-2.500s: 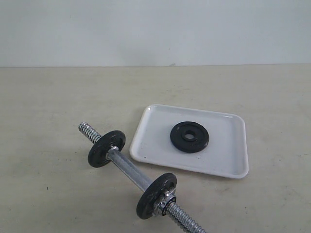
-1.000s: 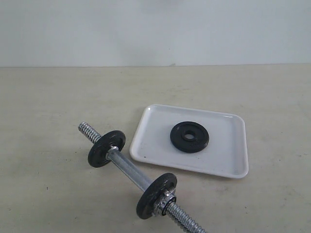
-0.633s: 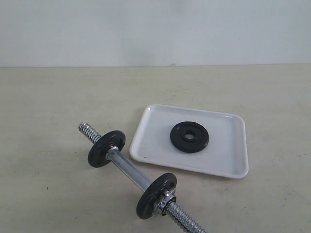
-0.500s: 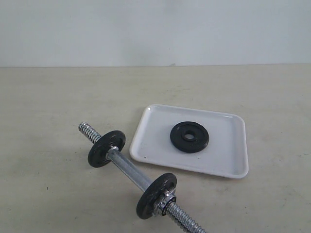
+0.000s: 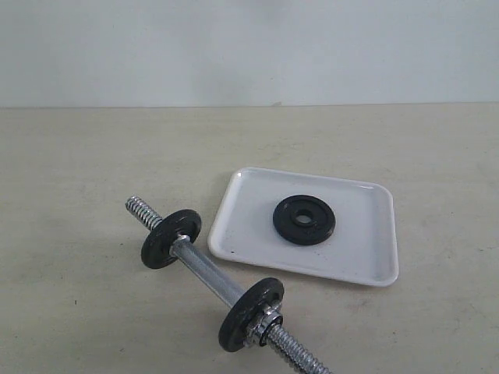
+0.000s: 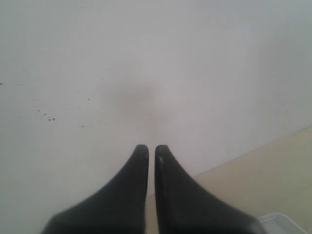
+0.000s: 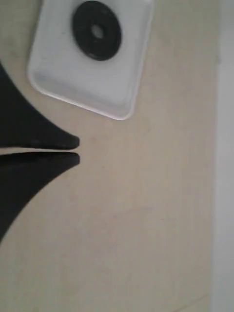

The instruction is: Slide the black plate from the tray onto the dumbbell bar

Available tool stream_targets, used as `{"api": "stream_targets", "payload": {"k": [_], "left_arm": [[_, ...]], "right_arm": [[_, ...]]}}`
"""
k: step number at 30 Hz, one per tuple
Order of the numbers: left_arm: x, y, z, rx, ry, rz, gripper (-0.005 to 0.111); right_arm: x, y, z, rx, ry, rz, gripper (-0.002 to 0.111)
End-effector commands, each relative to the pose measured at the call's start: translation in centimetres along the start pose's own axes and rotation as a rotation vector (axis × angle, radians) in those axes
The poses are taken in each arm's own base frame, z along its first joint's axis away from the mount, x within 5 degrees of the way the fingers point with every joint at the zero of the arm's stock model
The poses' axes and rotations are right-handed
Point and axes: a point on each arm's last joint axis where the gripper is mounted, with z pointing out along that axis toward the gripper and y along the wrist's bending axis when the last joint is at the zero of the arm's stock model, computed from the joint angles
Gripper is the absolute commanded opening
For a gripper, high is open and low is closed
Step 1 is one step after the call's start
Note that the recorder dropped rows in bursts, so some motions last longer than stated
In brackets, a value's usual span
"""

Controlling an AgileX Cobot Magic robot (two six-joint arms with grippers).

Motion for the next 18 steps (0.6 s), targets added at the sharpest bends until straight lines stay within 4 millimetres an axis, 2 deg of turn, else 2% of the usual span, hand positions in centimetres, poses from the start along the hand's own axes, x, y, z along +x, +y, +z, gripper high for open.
{"api": "stream_targets", "payload": {"k": [1,8,13,18], "left_arm": [[0.3,-0.6,0.1,0.066,0.010,0.098,0.004],[4.3,-0.8,0.4,0.082,0.120,0.036,0.004],[8.6,0.1,1.8,0.016,0.288,-0.150,0.004],[10.4,0.9,3.1,-0.021,0.379,-0.199,0.004]], "right_arm": [[1.2,-0.4,-0.4,0.027,0.138,-0.150,0.000],[1.2,-0.5,-0.4,0.032,0.142,-0.203,0.000],[1.2,-0.5,-0.4,0.030,0.142,-0.215,0.000],[1.1,-0.4,-0.4,0.027,0.134,-0.219,0.000]]}}
